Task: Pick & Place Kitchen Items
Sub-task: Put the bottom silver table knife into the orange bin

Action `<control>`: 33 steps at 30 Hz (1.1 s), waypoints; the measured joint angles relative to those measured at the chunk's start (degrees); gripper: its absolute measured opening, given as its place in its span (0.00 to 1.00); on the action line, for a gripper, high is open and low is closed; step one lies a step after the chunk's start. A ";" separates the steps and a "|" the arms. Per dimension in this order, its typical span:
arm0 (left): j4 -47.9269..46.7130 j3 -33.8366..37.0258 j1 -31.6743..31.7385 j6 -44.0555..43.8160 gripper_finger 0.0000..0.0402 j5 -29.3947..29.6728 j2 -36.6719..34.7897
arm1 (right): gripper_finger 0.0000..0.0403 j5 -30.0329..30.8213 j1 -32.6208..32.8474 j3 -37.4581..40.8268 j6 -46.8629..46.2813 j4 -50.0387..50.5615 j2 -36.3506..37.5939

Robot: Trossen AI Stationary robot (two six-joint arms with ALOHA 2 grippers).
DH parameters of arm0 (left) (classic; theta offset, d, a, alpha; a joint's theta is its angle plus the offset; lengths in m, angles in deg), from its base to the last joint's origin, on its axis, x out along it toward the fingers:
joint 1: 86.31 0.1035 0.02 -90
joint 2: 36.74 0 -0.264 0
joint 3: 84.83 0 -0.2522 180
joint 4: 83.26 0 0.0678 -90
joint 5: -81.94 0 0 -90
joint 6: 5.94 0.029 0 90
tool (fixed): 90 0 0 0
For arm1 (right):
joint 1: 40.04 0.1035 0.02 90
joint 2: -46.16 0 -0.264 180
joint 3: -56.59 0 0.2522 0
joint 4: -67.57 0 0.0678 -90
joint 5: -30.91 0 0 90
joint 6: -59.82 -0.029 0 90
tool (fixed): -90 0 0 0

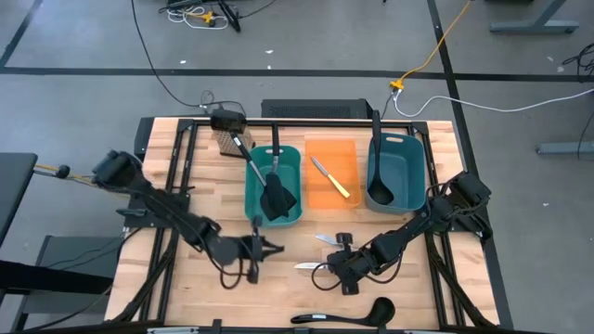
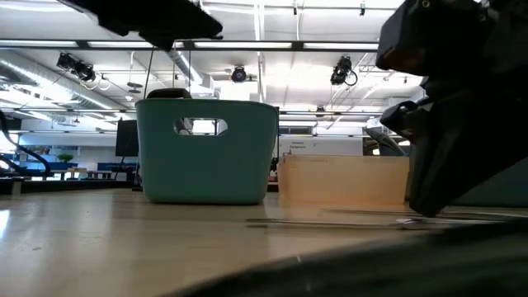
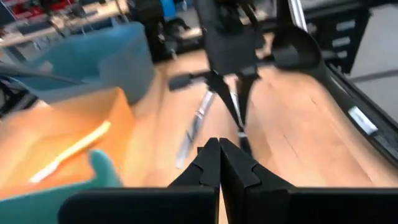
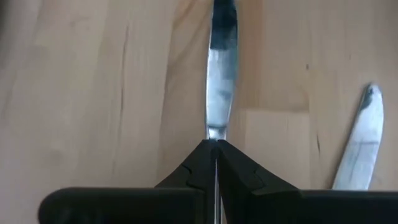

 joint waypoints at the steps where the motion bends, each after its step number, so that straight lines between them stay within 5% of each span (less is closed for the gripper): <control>1: -0.80 -0.77 -0.38 -1.34 0.00 0.32 1.47 | 0.08 0.24 0.00 0.00 0.60 -0.64 0.00; 11: -3.18 -2.48 -1.15 -10.39 0.00 -2.26 10.96 | 0.08 5.25 -0.44 -0.03 5.86 -8.89 0.03; 18: -2.97 -2.95 -2.75 -10.04 0.00 0.98 11.40 | 0.09 2.25 0.63 -5.27 0.23 6.70 0.96; 26: -3.11 -6.73 -1.98 -3.43 0.02 -1.04 11.40 | 0.32 -2.40 0.89 -9.65 -5.37 18.26 1.01; 33: -3.36 -6.90 0.17 -2.26 0.01 -4.08 11.40 | 0.43 -1.73 1.30 -4.48 -9.47 14.05 -0.09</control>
